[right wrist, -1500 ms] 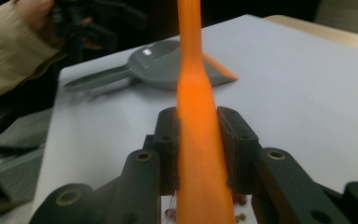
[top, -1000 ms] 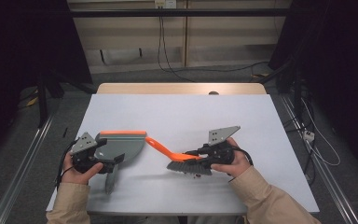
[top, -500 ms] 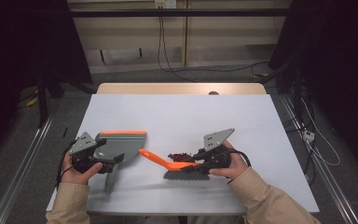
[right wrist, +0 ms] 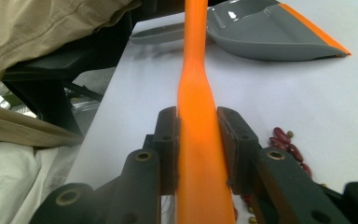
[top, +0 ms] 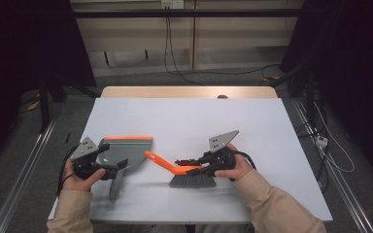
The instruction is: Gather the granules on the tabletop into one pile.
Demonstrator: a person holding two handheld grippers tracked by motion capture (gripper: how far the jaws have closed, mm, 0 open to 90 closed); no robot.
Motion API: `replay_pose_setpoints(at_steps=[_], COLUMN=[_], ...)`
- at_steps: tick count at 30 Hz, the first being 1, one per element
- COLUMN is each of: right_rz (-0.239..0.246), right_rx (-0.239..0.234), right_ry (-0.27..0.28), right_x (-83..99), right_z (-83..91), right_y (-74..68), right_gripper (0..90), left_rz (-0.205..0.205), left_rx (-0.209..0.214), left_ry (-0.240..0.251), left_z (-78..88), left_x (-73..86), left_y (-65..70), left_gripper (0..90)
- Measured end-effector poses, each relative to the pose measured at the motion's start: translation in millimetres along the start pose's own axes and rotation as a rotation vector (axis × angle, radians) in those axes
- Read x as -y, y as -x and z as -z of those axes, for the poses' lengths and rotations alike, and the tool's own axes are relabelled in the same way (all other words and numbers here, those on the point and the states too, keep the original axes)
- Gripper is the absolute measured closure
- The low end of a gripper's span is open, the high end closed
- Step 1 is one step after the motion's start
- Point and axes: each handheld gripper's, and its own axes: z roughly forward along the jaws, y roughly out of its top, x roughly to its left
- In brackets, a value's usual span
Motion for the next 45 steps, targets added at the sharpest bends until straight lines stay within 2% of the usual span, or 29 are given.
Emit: replay_pose_setpoints(at_steps=[10, 18, 26, 29, 32, 34, 35, 37, 40, 45], right_rz=[0.012, 0.027, 0.022, 0.015, 0.015, 0.002, -0.004, -0.017, -0.022, -0.034], right_rx=[0.025, 0.031, 0.031, 0.059, 0.109, 0.168, 0.18, 0.252, 0.353, 0.459], right_ry=[0.016, 0.01, 0.036, 0.066, 0.076, 0.093, 0.1, 0.116, 0.114, 0.092], right_x=[-4.3, -10.1, -14.8, -19.3, -21.7, -22.1, -22.0, -22.1, -20.7, -13.4], right_z=[0.9, -3.5, -0.7, 7.4, 18.2, 28.2, 31.8, 41.2, 49.9, 58.3], right_y=[17.1, 22.9, 18.9, 15.8, 13.9, 12.8, 12.5, 10.0, 5.0, -0.8], right_gripper=[71.4, 71.5, 71.5, 71.5, 71.5, 71.5, 71.5, 71.5, 71.5, 71.5], left_rz=[-0.003, -0.003, -0.006, -0.006, -0.011, -0.006, -0.006, -0.006, -0.007, -0.014], left_rx=[-0.005, -0.005, -0.004, -0.003, -0.003, -0.001, 0.002, 0.002, 0.002, 0.004], left_ry=[-0.007, -0.011, -0.016, -0.014, -0.015, -0.015, -0.014, -0.012, -0.015, -0.017], left_z=[-1.1, -2.1, -2.2, -1.9, -2.2, -2.7, -2.9, -3.0, -2.7, -2.3], left_x=[0.2, 0.3, 0.7, 0.4, 0.3, 0.5, 0.6, 0.6, 0.5, -0.1], left_y=[-0.3, -0.1, -0.5, 0.1, 0.5, 1.4, 1.6, 1.8, 1.9, 2.6], left_gripper=[6.2, 6.3, 6.2, 6.2, 6.2, 6.2, 6.2, 6.2, 6.2, 6.2])
